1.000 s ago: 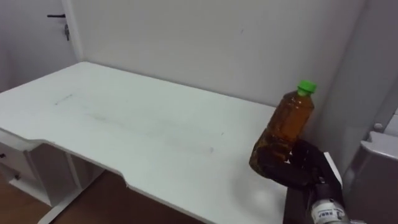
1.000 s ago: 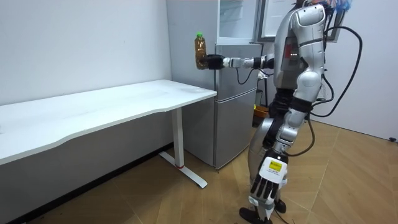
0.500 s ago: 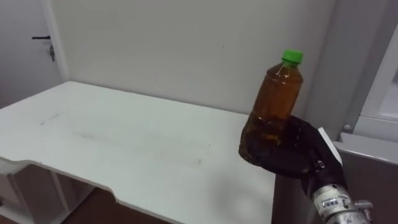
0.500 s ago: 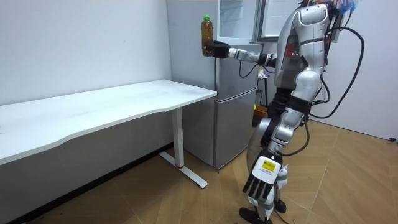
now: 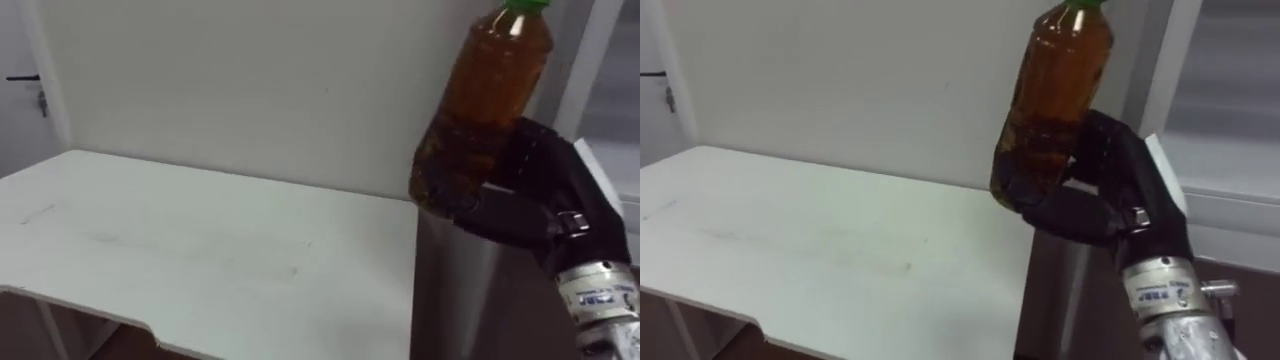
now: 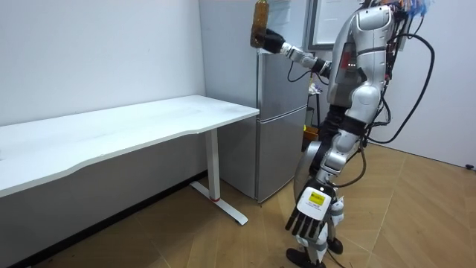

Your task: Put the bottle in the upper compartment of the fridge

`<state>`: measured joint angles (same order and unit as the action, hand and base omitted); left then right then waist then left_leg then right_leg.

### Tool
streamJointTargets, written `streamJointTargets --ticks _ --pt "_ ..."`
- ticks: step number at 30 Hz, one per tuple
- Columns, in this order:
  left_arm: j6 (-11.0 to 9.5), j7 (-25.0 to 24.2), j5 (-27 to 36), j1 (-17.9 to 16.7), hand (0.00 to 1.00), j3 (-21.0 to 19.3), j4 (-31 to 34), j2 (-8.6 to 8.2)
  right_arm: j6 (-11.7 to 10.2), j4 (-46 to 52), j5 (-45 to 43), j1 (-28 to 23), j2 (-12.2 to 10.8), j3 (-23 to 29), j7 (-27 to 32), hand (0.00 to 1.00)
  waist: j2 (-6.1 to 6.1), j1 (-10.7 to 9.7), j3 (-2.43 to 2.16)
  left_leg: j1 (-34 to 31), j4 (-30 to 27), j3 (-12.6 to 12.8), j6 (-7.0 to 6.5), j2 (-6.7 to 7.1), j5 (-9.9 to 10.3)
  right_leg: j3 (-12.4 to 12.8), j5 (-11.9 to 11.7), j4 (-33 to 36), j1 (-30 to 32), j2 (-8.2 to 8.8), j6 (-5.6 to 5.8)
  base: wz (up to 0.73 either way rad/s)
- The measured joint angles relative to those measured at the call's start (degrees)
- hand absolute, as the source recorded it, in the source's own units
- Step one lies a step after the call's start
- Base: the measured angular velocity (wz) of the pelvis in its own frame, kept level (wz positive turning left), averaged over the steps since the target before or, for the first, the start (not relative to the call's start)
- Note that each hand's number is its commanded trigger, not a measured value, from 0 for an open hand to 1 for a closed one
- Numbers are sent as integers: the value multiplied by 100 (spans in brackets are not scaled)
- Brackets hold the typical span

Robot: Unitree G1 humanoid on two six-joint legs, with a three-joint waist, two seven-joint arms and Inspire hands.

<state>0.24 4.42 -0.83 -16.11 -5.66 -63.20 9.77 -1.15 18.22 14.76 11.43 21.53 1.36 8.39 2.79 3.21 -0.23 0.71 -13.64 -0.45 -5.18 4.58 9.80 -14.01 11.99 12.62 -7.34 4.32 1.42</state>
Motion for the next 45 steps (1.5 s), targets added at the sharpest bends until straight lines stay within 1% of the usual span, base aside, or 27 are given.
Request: streamJointTargets --ticks 2,4,6,9,10,12,15,17,19,21,24,26,30,35,37,39,41,43,44,45 --pt "-1 -1 0 8 0 -41 -9 0 -4 144 42 -140 9 146 -5 100 19 -56 -10 8 -5 45 3 -24 5 2 -19 -1 7 -9 -9 -14" --pt "-34 -7 -1 8 0 -59 -79 -1 -5 163 55 -210 9 309 -4 100 5 -137 0 41 -8 153 5 -69 20 9 -65 -7 10 -28 -17 -22" --pt "-39 -10 -19 17 0 -124 -98 4 -5 207 59 -293 10 459 -7 100 -6 -162 3 44 -38 177 19 -90 59 4 -80 -6 20 -42 -25 -22" --pt "-41 -32 -19 9 0 -142 -118 3 -5 225 103 -353 12 727 -2 100 -36 -260 5 42 -125 206 31 -112 109 47 -81 7 49 -58 -27 -9" --pt "-41 -40 -25 4 0 -142 -124 3 -5 232 123 -353 36 810 18 100 -39 -302 0 54 -125 219 33 -112 111 64 -80 8 49 -58 -28 -8" --pt "-41 -44 -92 5 0 -154 -123 3 -5 250 120 -352 119 963 24 100 -40 -323 -4 51 -126 268 27 -116 110 128 -65 5 96 -47 -33 -12" --pt "-41 -28 -114 -27 0 -264 -123 0 -5 275 140 -352 133 1159 151 100 1 -335 4 52 -121 358 20 -132 107 147 -55 10 139 -47 -34 -13" --pt "-41 -5 -114 -41 0 -323 -123 3 -5 275 220 -352 134 1247 248 100 27 -377 4 60 -121 367 15 -128 109 161 -52 2 133 -46 -29 -3" --pt "-41 7 -114 -58 0 -426 -123 17 -5 275 430 -353 133 1352 357 100 74 -426 10 71 -102 401 9 -130 114 194 -50 -10 132 -51 -24 -2" --pt "-41 12 -114 -110 0 -467 -123 21 -5 275 561 -353 133 1389 421 100 97 -456 7 75 -105 445 1 -146 135 213 -52 -28 127 -58 -21 -9" --pt "-41 12 -121 -128 0 -553 -123 34 -5 275 688 -358 133 1467 492 100 106 -462 6 78 -111 503 4 -175 179 284 -84 -97 106 -94 -13 -11" --pt "-41 10 -125 -130 0 -583 -121 41 -5 274 751 -363 133 1524 558 100 105 -465 6 92 -111 511 2 -178 200 292 -87 -92 89 -100 -10 -3" --pt "-45 -21 -195 -144 0 -780 -116 40 2 273 761 -363 133 1694 665 100 126 -468 10 71 -103 511 9 -181 231 270 -83 -93 94 -102 -6 0" --pt "-24 -124 -385 -139 0 -863 -116 40 7 103 743 -363 134 1804 708 100 211 -438 6 43 -100 504 10 -186 237 255 -83 -84 98 -107 -6 0" --pt "-2 -116 -426 -139 0 -884 -101 41 107 -66 689 -363 134 1797 697 100 279 -433 10 26 -114 484 15 -189 244 240 -84 -78 94 -112 -7 2" --pt "19 -115 -503 -134 0 -883 -98 41 166 -218 605 -363 134 1784 688 100 314 -408 12 37 -119 484 15 -191 246 242 -85 -75 91 -112 -7 0" --pt "51 -110 -499 -124 0 -879 -96 45 204 -385 553 -363 136 1776 678 100 328 -364 14 53 -119 487 13 -191 248 248 -85 -57 92 -108 -7 0" --pt "111 -83 -501 -104 0 -880 -94 48 267 -625 525 -358 138 1775 701 100 325 -263 16 53 -123 484 12 -192 260 250 -84 5 111 -108 -6 -4" --pt "114 -80 -500 -103 0 -881 -94 51 285 -686 524 -355 138 1775 714 100 325 -248 16 52 -122 483 12 -192 267 247 -84 8 115 -108 -6 -5" --pt "117 -79 -499 -103 0 -881 -94 50 342 -795 525 -333 138 1775 759 100 326 -178 18 50 -122 487 11 -190 270 258 -84 9 126 -107 -6 -5"
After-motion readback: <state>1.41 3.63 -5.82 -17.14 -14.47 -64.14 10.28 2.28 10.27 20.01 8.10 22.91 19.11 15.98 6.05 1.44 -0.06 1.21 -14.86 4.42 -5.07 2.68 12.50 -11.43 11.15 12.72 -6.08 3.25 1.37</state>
